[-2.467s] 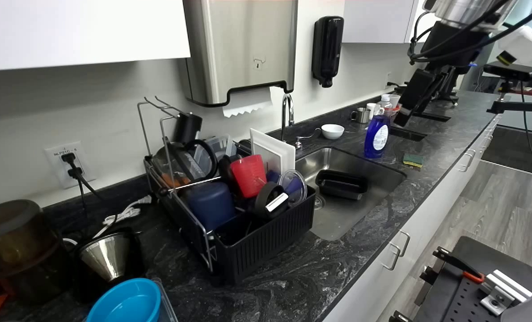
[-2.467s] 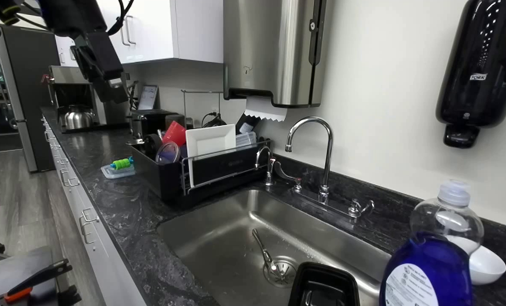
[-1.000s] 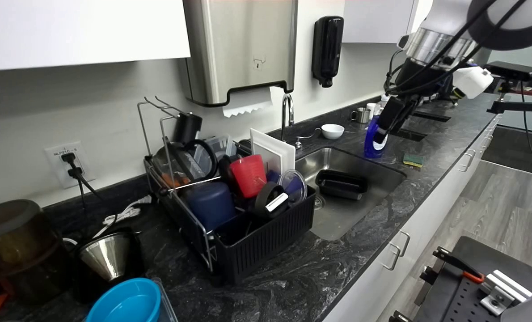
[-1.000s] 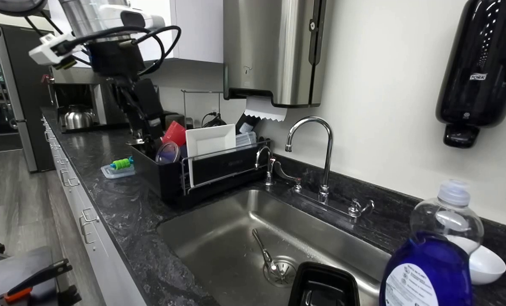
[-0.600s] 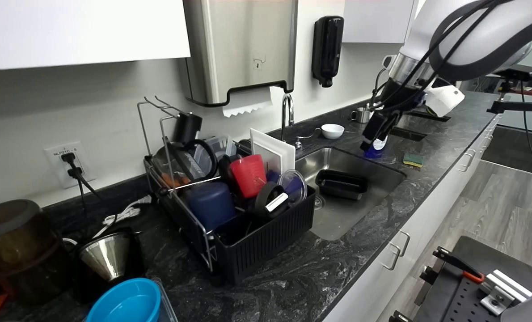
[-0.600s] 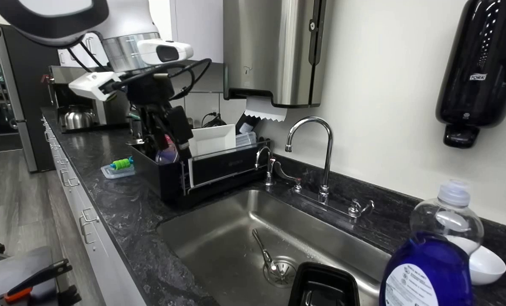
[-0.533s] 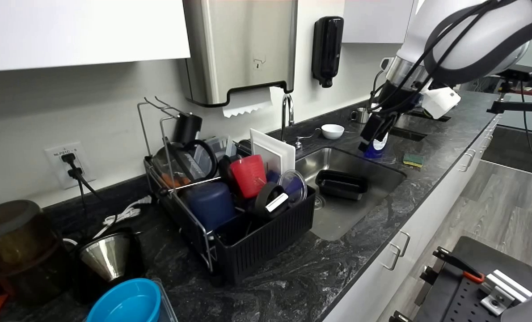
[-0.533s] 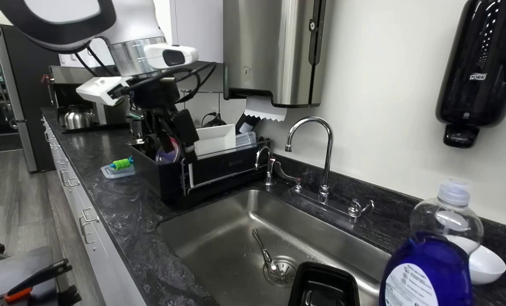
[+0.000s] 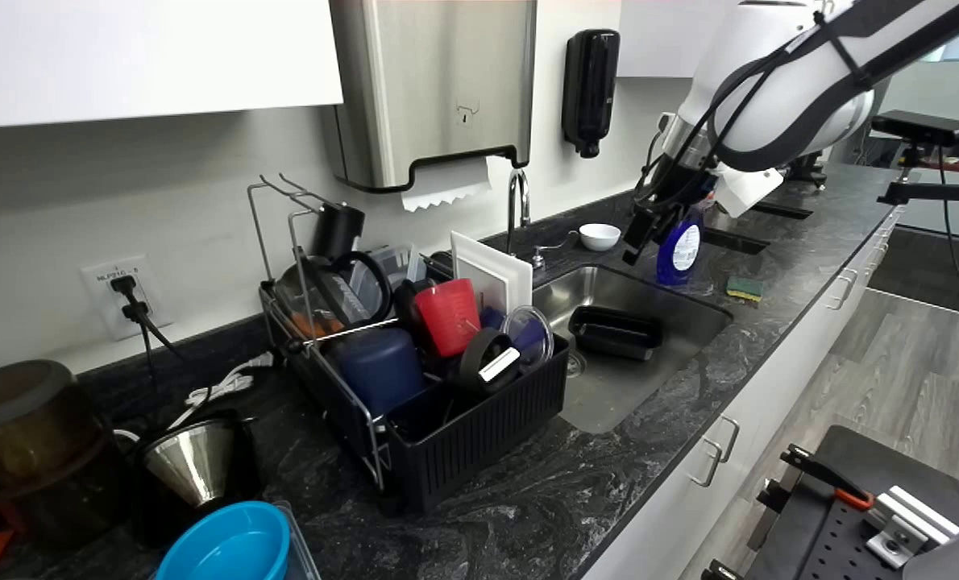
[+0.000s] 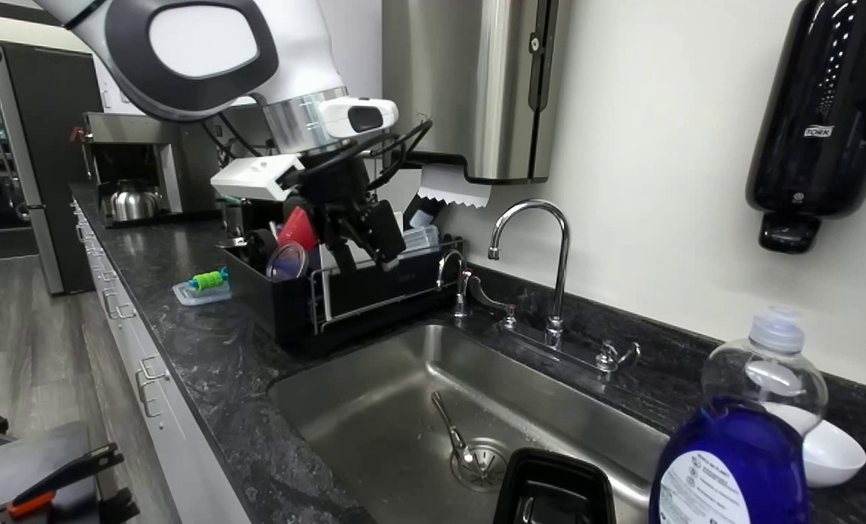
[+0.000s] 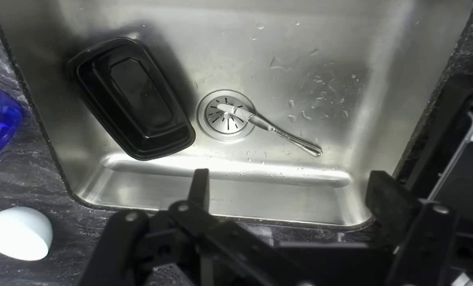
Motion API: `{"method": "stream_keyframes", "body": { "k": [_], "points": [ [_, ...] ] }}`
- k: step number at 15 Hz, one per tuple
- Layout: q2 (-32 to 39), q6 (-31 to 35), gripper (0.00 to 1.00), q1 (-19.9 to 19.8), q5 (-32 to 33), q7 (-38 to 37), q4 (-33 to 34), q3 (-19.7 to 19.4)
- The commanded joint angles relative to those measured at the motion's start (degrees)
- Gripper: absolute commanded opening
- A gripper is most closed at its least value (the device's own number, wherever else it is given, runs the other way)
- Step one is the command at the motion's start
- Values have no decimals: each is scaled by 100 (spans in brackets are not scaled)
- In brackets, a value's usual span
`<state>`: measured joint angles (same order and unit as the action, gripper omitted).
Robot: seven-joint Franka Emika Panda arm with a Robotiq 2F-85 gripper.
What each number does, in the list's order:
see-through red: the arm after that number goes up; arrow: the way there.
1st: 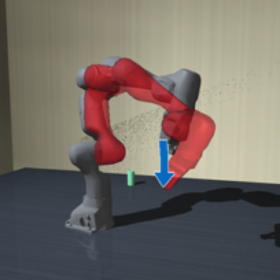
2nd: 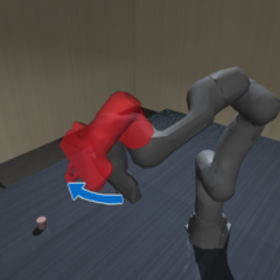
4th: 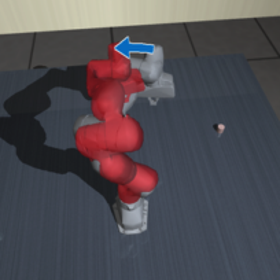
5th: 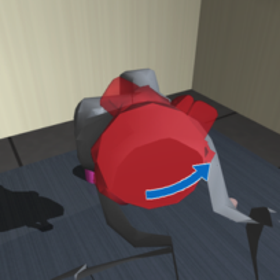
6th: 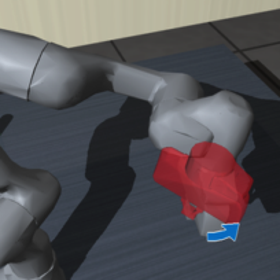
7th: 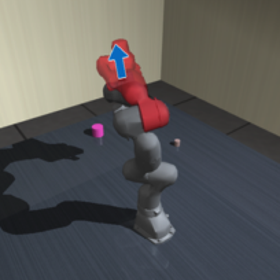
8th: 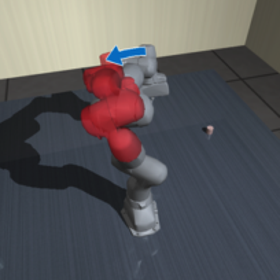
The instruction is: Open the right tap
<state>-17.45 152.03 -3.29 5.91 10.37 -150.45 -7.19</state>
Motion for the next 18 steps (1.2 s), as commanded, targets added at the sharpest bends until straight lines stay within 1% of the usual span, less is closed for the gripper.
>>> {"method": "stream_keyframes", "body": {
  "k": [1, 7, 10, 12, 15, 18],
  "points": [
    [633, 173, 100, -153, 200, 81, 444, 16],
    [1657, 158, 100, -319, 478, 25, 1350, -30],
    [2095, 100, 100, -331, 470, 94, 1843, -49],
    [2351, 19, 100, -334, 343, 259, 2163, -29],
    [2706, -225, 100, -397, 29, 799, 2670, 60],
    [2989, -668, 100, -526, -444, 1582, 3140, 205]
  ]
}}
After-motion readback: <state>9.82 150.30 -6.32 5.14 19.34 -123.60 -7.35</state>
